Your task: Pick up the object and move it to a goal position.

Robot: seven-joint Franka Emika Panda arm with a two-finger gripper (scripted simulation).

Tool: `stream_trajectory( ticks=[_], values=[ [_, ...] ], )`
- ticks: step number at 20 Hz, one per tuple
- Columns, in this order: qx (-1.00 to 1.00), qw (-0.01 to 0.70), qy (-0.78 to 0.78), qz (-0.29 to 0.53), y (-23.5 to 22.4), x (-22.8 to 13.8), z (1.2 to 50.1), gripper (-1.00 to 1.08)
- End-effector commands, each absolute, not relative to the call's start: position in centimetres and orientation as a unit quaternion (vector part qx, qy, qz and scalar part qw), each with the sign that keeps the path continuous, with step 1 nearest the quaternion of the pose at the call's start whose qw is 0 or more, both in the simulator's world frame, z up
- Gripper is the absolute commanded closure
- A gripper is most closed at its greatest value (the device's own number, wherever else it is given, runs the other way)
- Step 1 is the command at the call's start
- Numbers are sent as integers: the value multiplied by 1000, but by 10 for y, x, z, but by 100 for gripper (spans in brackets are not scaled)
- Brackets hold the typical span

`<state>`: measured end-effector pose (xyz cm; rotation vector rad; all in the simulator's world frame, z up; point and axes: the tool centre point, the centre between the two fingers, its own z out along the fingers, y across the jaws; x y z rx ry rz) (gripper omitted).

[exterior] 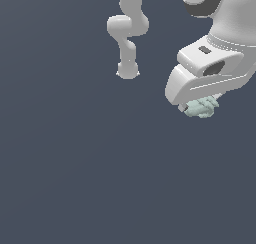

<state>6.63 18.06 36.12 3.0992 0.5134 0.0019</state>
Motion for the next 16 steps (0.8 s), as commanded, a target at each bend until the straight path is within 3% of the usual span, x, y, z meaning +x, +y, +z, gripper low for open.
stream_trajectory(
  ticks=[1,16],
  values=[
    [987,0,163,0,186,68,376,108],
    [987,0,163,0,198,75,410,108]
  ],
)
